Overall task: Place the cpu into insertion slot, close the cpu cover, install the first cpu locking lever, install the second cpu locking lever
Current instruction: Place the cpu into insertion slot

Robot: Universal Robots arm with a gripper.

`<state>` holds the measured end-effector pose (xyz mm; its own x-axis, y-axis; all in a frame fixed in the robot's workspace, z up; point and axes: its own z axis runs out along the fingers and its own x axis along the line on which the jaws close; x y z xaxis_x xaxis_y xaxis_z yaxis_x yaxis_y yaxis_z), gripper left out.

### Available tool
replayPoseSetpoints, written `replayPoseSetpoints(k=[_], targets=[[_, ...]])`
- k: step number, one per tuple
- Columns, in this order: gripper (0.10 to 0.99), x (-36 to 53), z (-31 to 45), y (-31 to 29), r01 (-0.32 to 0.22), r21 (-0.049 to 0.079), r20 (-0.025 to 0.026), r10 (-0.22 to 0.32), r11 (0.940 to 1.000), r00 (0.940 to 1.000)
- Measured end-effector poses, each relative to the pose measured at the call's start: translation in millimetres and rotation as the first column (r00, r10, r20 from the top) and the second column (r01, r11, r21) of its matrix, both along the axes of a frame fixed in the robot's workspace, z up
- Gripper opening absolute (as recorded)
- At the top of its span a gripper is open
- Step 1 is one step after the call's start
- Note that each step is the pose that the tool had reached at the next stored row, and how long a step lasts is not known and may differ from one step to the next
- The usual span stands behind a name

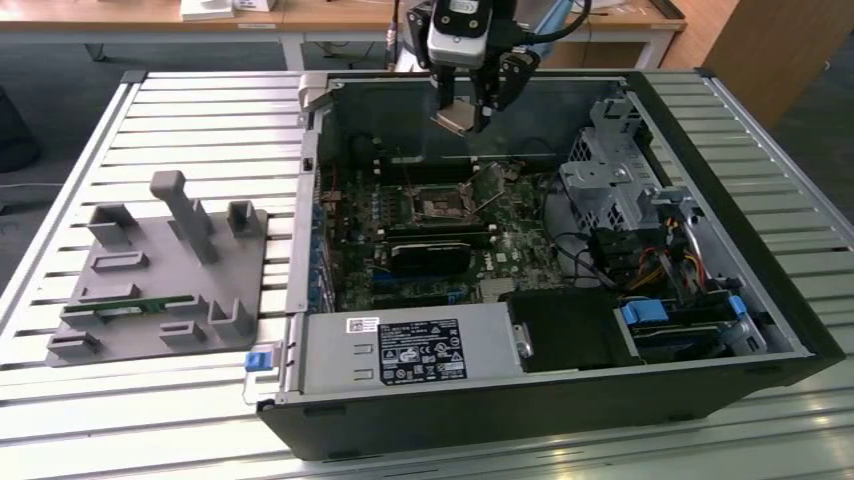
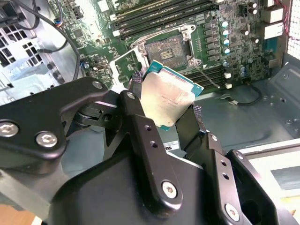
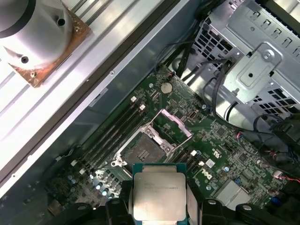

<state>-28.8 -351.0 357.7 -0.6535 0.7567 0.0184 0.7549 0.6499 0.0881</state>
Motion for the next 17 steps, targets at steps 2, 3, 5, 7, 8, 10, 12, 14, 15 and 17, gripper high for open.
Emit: replayPoseSetpoints(k=[2, 3, 5, 7, 8, 10, 12, 14, 15, 17], targets=[[0.541, 0.0, 0.0, 0.0, 0.014, 0.0, 0.0, -0.014, 0.9999, 0.9999], [0.541, 0.0, 0.0, 0.0, 0.02, 0.0, 0.0, -0.02, 0.9998, 0.9998], [0.541, 0.0, -0.1, 0.0, 0.035, 0.0, 0.0, -0.035, 0.9994, 0.9994], [0.541, 0.0, -0.1, 0.0, 0.048, 0.0, 0.0, -0.048, 0.9988, 0.9988], [0.541, 0.0, -0.1, 0.0, 0.055, 0.0, 0.0, -0.055, 0.9985, 0.9985], [0.541, 0.0, -0.2, 0.0, 0.068, 0.0, 0.0, -0.068, 0.9977, 0.9977], [0.541, 0.0, -0.3, 0.0, 0.086, 0.0, 0.0, -0.086, 0.9963, 0.9963], [0.541, 0.0, -0.4, 0.0, 0.107, -0.001, 0.0, -0.107, 0.9943, 0.9943], [0.541, 0.0, -0.5, 0.0, 0.119, -0.001, 0.0001, -0.119, 0.993, 0.993], [0.541, 0.0, -0.8, 0.0, 0.143, 0.0, 0.0001, -0.143, 0.9897, 0.9897]])
